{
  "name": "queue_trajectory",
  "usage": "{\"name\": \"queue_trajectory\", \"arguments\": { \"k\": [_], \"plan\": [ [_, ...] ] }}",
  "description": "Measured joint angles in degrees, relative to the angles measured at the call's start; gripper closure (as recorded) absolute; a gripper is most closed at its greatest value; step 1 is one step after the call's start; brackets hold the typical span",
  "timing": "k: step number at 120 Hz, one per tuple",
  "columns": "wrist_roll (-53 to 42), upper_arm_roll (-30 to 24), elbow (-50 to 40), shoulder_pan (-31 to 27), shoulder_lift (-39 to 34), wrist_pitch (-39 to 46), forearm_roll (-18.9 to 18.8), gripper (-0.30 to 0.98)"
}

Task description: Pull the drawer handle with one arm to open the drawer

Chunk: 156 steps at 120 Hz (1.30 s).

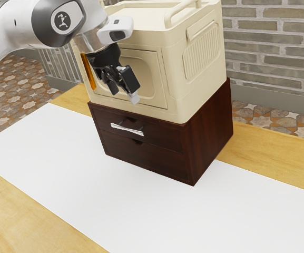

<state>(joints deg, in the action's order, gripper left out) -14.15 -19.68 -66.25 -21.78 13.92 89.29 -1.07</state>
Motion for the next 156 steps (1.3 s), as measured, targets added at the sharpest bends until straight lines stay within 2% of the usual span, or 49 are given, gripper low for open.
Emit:
{"name": "queue_trajectory", "arguments": {
  "k": [54,63,70,80,92,105,115,130,149,156],
  "plan": [
    [-0.25,-0.14,2.42,0.02,0.02,-0.6,-0.64,0.0],
    [-1.76,0.48,7.71,-0.27,-7.04,-2.33,-1.25,0.0],
    [-5.81,1.57,9.15,0.3,-10.49,-4.18,-1.64,0.0],
    [-15.18,3.06,7.95,1.09,-11.82,-6.53,-1.71,0.0],
    [-26.87,10.14,6.31,5.42,-11.34,-8.41,-1.31,0.0],
    [-36.88,13.58,4.7,1.48,-10.67,-9.41,-0.16,0.0],
    [-42.95,14.05,-0.63,-2.83,-10.96,-7.65,1.58,0.0],
    [-49.94,13.04,-14.12,-6.62,-18.0,0.8,2.88,0.02],
    [-56.49,8.74,-17.38,1.6,-19.19,8.17,3.44,0.03],
    [-58.31,8.37,-20.56,2.55,-19.37,11.37,3.54,0.04]
  ]
}}
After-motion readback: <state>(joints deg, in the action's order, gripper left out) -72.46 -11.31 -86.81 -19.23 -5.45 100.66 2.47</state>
